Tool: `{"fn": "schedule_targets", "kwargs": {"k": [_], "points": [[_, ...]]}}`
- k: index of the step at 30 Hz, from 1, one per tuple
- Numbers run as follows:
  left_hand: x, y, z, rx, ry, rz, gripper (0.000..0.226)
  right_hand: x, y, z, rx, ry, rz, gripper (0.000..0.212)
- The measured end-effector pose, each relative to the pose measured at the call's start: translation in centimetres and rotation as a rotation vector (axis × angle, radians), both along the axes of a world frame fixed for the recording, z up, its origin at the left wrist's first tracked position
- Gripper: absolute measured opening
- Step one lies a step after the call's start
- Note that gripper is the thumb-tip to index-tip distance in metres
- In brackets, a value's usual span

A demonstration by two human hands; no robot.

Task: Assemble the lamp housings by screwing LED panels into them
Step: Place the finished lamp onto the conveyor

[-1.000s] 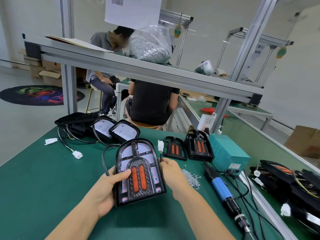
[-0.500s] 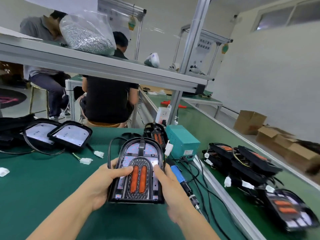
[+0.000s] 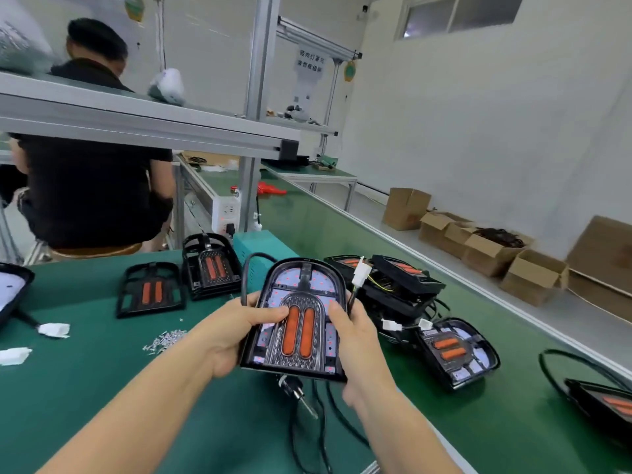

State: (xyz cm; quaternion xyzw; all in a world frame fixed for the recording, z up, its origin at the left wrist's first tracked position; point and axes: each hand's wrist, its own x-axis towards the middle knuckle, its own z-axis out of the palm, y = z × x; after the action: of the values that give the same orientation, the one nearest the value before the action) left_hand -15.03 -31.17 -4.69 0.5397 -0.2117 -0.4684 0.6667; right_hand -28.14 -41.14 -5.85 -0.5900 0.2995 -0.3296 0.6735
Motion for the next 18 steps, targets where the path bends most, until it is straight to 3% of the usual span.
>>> {"fn": "schedule_targets", "kwargs": {"k": [4,8,11,14,16,18], "points": [[-1.6,-4.0,0.6,-0.001,0.003,-0.059,0.019,-2.5,-2.6,1.0,0.002,0.015,-0.097,0.019],[-2.0,-8.0,1.9,-0.010,-0.001,-0.027,0.032,-2.7,-5.8,3.2,-0.027,0.039,-0.176,0.017],[-1.7,-10.5,3.5,-0.039,0.043,-0.003,0.009,-1.6,-8.6,5.3,-0.037,0.059,-0.204,0.019],[-1.0,-12.7,4.7,-0.085,0.104,0.060,0.006,0.2,-11.5,7.3,-0.037,0.092,-0.237,0.025],[-0.5,-13.7,5.0,-0.123,0.135,0.122,0.017,1.6,-13.3,8.3,-0.022,0.109,-0.280,0.038],[0.1,-14.5,4.9,-0.139,0.149,0.172,0.043,3.0,-15.0,8.8,-0.032,0.132,-0.322,0.041]]}}
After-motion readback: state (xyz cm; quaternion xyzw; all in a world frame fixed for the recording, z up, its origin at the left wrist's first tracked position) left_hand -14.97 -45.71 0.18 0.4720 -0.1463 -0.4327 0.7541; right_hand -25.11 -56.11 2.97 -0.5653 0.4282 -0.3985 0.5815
